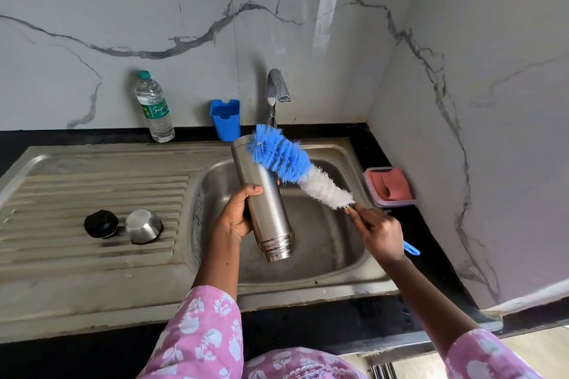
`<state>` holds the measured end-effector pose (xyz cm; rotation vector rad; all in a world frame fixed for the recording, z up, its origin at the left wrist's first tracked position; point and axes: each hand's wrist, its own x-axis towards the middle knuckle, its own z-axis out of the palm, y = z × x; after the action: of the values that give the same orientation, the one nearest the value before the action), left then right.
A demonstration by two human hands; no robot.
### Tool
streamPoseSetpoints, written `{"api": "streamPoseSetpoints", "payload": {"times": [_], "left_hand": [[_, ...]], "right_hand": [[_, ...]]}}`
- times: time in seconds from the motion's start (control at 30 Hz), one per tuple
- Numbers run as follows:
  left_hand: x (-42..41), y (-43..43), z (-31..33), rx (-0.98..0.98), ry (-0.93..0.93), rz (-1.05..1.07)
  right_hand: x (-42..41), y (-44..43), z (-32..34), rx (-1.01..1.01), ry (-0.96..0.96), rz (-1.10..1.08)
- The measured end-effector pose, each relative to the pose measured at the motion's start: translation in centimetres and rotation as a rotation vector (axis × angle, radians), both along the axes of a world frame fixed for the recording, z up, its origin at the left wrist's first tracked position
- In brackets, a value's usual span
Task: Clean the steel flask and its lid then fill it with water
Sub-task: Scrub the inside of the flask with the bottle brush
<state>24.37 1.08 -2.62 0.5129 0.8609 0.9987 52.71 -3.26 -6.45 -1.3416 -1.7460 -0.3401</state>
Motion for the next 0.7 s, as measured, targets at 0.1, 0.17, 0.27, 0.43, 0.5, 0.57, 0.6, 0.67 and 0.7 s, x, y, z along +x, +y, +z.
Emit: {"api": "streamPoseSetpoints", "payload": {"times": [0.1,0.17,0.27,0.43,0.5,0.57,0.6,0.67,0.7], "left_hand": [[-0.5,0.1,-0.1,-0.015,-0.040,0.073],[-0.9,0.2,-0.3,-0.012,-0.046,0.110],[-0.4,0.1,-0.1,0.022,0.022,0.070],[1.1,0.5,0.5,0.196,0.448,0.032],[1.3,1.0,0.6,0.274,0.626,0.001],[1.4,1.2,0.7,0.315,0.772,0.011],[1.4,1.3,0.7,0.329,0.818,0.026],[1.3,1.3,0.7,0.348,0.876,0.059],[1.1,1.4,0.8,0.357,0.902,0.072]], "right_hand": [[1.7,-1.2,-0.9,-0.009,-0.041,0.018],[2.4,-1.6,-0.9,-0.023,-0.032,0.015],[1.6,-1.4,0.6,-0.062,0.059,-0.032],[-1.0,-0.2,5.6,-0.284,0.330,-0.188],[-1.0,0.1,7.1,-0.341,0.266,-0.210],[-0.7,0.4,8.1,-0.339,0.142,-0.227],[-0.6,0.4,8.4,-0.321,0.104,-0.232],[0.5,0.6,8.0,-0.169,0.014,-0.215],[1.3,0.7,7.4,-0.071,-0.050,-0.198]]}}
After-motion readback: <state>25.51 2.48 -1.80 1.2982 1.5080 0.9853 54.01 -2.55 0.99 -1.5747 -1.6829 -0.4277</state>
